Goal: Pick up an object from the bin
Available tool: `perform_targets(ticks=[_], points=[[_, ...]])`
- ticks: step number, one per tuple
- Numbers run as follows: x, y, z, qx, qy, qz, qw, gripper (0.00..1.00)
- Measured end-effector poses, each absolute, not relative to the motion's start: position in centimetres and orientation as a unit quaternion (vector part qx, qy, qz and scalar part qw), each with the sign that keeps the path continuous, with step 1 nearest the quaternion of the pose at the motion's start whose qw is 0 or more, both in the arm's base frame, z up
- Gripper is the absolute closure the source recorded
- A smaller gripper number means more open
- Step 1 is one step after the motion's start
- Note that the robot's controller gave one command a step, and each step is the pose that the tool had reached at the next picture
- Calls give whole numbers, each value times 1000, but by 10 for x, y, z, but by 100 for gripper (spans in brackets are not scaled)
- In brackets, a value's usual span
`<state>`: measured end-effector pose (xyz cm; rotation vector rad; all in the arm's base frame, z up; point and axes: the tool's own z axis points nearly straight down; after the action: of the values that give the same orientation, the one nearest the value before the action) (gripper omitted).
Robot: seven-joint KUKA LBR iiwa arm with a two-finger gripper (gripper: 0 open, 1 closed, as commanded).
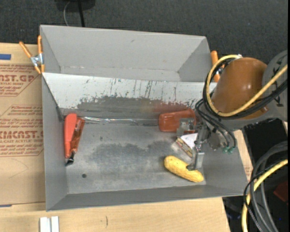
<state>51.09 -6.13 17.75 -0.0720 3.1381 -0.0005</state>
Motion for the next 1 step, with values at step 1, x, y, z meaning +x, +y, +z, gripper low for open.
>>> perform_targets(ticks=[1], points=[[493,-82,132,-8,1000,0,2,0]])
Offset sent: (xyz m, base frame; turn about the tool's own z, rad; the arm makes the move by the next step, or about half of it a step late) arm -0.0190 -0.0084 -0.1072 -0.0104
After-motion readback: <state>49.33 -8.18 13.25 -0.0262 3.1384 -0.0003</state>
